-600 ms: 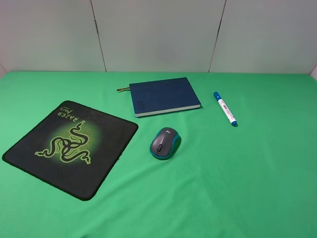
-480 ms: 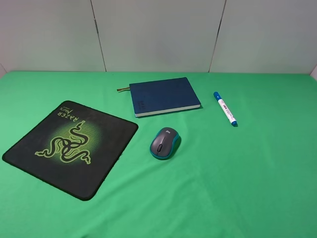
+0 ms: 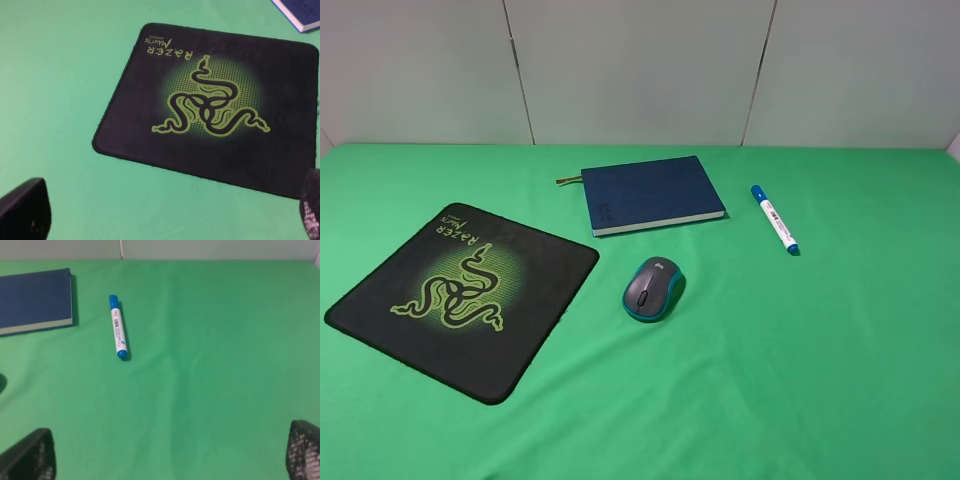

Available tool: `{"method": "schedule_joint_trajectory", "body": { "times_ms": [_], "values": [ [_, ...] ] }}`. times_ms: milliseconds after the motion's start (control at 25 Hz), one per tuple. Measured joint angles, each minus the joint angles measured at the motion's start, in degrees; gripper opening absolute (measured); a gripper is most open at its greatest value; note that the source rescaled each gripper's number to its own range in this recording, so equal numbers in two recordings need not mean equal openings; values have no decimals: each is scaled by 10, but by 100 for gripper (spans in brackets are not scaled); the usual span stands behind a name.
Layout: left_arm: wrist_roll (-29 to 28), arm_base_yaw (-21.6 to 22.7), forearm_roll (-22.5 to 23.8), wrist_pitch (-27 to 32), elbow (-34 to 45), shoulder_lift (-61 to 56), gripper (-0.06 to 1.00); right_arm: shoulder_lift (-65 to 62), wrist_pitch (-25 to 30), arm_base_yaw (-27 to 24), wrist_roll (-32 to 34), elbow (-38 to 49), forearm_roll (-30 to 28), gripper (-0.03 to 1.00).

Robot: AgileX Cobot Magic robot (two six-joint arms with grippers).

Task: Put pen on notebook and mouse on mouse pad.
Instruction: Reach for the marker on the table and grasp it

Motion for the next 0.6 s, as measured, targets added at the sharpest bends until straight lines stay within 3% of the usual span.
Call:
{"method": "schedule_joint_trajectory", "body": {
  "times_ms": [280,400,600],
  "values": [
    [0,0,0,0,0,0,100,0,0,0,4,0,-1,100],
    [0,0,0,0,0,0,100,7,6,0,35,-5,-8,100],
    [0,0,0,0,0,0,100,106,12,0,65,-67,-26,100]
  ]
}}
